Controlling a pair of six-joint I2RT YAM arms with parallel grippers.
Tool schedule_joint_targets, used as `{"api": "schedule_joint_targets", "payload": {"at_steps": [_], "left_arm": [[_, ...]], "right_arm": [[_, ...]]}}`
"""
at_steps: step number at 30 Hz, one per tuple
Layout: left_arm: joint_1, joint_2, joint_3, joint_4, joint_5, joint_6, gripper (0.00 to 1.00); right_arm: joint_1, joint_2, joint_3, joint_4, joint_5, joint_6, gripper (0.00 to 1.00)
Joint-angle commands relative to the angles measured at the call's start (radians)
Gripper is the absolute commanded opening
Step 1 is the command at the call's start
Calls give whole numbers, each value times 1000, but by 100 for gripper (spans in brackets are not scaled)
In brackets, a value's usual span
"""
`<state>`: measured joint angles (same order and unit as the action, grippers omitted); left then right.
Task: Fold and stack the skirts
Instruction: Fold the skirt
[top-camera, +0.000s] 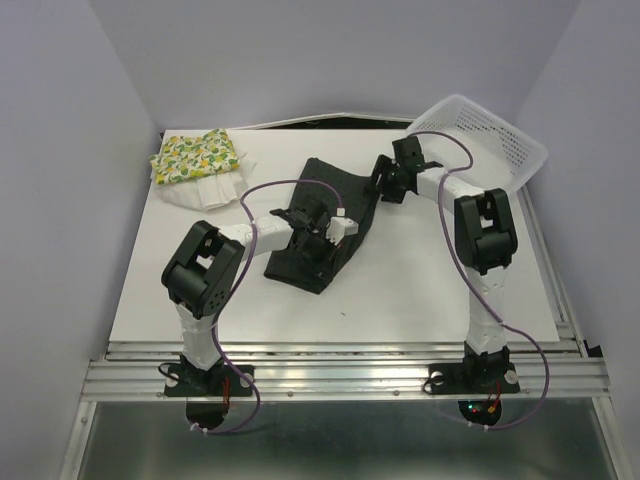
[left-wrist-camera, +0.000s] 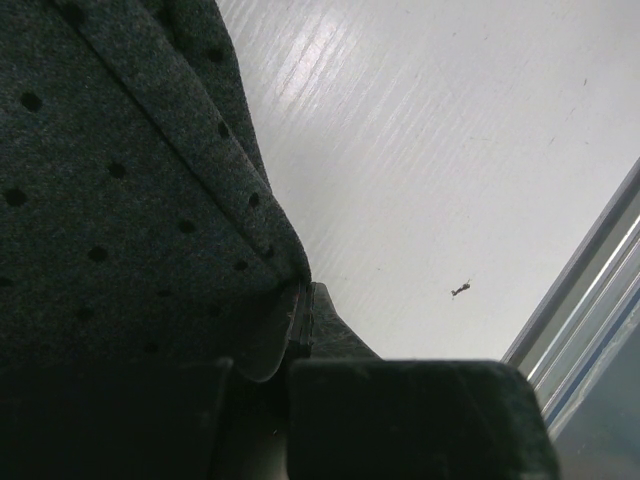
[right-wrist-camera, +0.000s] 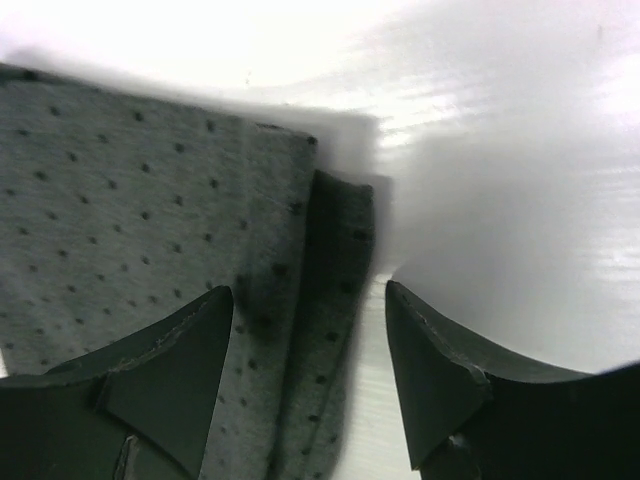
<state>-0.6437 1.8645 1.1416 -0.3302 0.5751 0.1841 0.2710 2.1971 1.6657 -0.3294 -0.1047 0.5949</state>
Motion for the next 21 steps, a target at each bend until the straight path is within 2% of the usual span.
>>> {"api": "schedule_joint_targets", "payload": {"at_steps": [1, 4, 7, 8, 10, 11, 12, 15, 17, 21], "left_arm": [[-11, 50, -40, -70, -57, 18, 0], [-13, 47, -39, -70, -54, 18, 0], [-13, 47, -40, -70, -49, 20, 0], [-13, 50, -40, -70, -47, 21, 0], [-13, 50, -40, -69, -49, 21, 0], [-11, 50, -40, -69, -50, 21, 0], [-11, 50, -40, -69, -49, 21, 0], [-13, 50, -39, -69, -49, 21, 0], [-13, 53, -39, -72, -50, 23, 0], [-11, 53, -37, -75, -50, 23, 0]], "right_arm": [[13, 52, 31, 26, 28, 3, 67], [13, 53, 26, 39, 46, 5, 57], [13, 56, 38, 41, 45, 0, 31], [45, 41, 104, 47, 72, -47, 3], [71, 35, 147, 46, 94, -96, 1], [91, 33, 175, 40, 111, -180, 1], [117, 32, 204, 32, 162, -181, 1], [243, 41, 287, 27, 420, -454, 1], [292, 47, 281, 82, 511, -522, 1], [320, 87, 296, 75, 586, -561, 2]]}}
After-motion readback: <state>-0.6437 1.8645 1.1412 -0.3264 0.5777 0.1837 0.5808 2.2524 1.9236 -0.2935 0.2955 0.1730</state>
